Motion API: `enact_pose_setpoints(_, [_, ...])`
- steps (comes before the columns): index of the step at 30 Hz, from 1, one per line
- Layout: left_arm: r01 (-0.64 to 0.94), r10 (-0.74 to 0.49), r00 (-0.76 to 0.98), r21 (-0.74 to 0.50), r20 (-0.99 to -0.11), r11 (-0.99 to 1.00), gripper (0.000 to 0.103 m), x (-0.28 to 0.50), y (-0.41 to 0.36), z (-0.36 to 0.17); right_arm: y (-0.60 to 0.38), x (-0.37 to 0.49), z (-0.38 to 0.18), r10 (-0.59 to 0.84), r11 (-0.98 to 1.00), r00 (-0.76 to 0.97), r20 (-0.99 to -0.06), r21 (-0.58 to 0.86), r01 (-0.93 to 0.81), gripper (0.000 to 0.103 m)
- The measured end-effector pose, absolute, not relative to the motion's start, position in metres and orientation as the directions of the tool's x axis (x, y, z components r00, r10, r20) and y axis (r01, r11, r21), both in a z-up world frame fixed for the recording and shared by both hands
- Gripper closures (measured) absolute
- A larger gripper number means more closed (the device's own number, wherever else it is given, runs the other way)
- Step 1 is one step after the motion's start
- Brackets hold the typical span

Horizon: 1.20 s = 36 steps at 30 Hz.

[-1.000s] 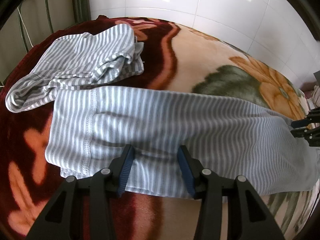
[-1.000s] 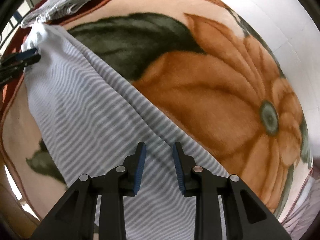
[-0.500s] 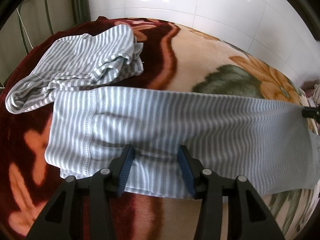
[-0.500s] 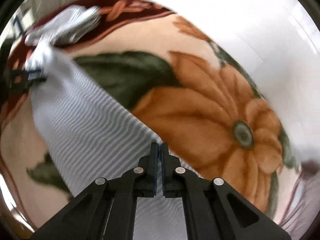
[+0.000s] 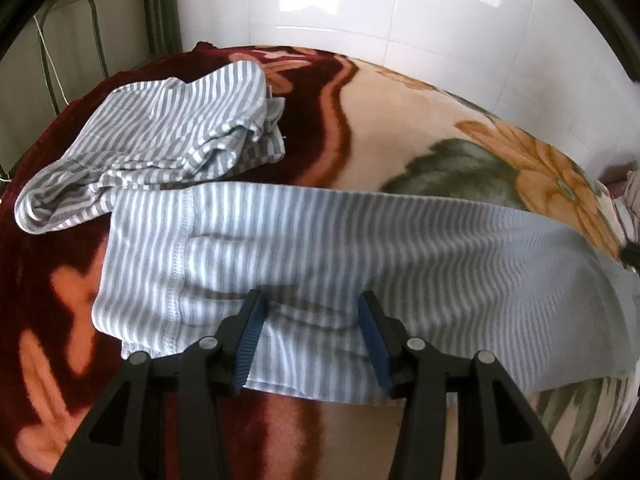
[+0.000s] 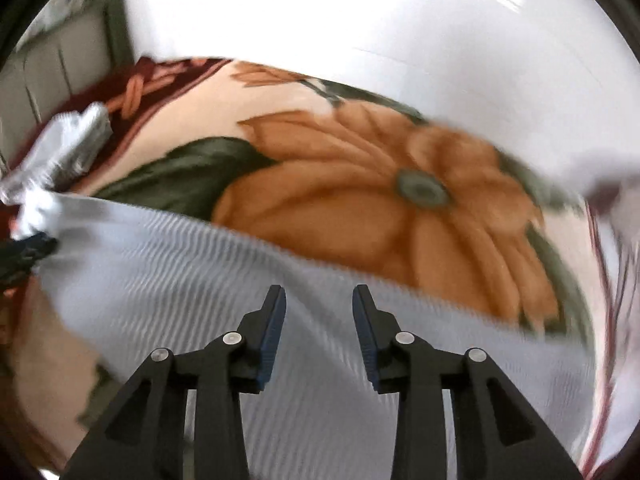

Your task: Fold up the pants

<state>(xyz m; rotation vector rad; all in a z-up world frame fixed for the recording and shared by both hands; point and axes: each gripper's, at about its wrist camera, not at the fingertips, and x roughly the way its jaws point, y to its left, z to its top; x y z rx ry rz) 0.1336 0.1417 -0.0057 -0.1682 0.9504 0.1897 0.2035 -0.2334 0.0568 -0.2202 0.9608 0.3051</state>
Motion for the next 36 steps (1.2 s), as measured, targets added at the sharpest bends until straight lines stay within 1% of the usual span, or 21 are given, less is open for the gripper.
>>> enact_pose_setpoints(4, [-0.18, 0.077, 0.588, -0.037, -0.805, 0.983, 0.052, 0.119, 0.127, 0.01, -0.29, 0.148, 0.071, 0.157, 0.965, 0.52, -0.839, 0.019, -0.261, 0.067])
enact_pose_setpoints(7, [-0.139, 0.082, 0.599, -0.002, -0.797, 0.99, 0.052, 0.109, 0.106, 0.029, -0.33, 0.114, 0.072, 0.122, 0.98, 0.519, -0.846, 0.022, -0.196, 0.067])
enact_pose_setpoints(11, [-0.091, 0.027, 0.594, -0.034, -0.804, 0.995, 0.052, 0.098, 0.074, 0.058, -0.378, 0.082, 0.072, 0.1, 0.992, 0.506, -0.857, 0.048, -0.115, 0.067])
enact_pose_setpoints(16, [-0.041, 0.018, 0.606, -0.008, -0.795, 0.999, 0.052, 0.087, 0.031, 0.106, -0.415, 0.064, 0.082, 0.106, 0.994, 0.537, -0.837, 0.078, -0.075, 0.067])
enact_pose_setpoints(21, [-0.006, -0.026, 0.643, -0.039, -0.765, 0.999, 0.052, 0.079, -0.012, 0.155, -0.431, 0.062, 0.1, 0.148, 0.989, 0.584, -0.798, 0.124, -0.082, 0.067])
enact_pose_setpoints(25, [0.046, -0.05, 0.675, -0.026, -0.736, 0.999, 0.052, 0.079, -0.052, 0.183, -0.437, 0.068, 0.11, 0.16, 0.987, 0.603, -0.781, 0.138, -0.083, 0.067])
enact_pose_setpoints(29, [0.089, -0.096, 0.677, -0.048, -0.729, 0.995, 0.05, 0.084, -0.086, 0.185, -0.437, 0.074, 0.112, 0.167, 0.986, 0.608, -0.776, 0.137, -0.095, 0.067])
enact_pose_setpoints(33, [0.113, -0.119, 0.648, -0.06, -0.752, 0.992, 0.05, 0.098, -0.111, 0.16, -0.436, 0.092, 0.102, 0.168, 0.986, 0.595, -0.786, 0.127, -0.11, 0.067])
enact_pose_setpoints(36, [0.132, -0.116, 0.629, -0.041, -0.768, 0.99, 0.05, 0.114, -0.127, 0.13, -0.434, 0.11, 0.091, 0.168, 0.985, 0.582, -0.796, 0.117, -0.124, 0.067])
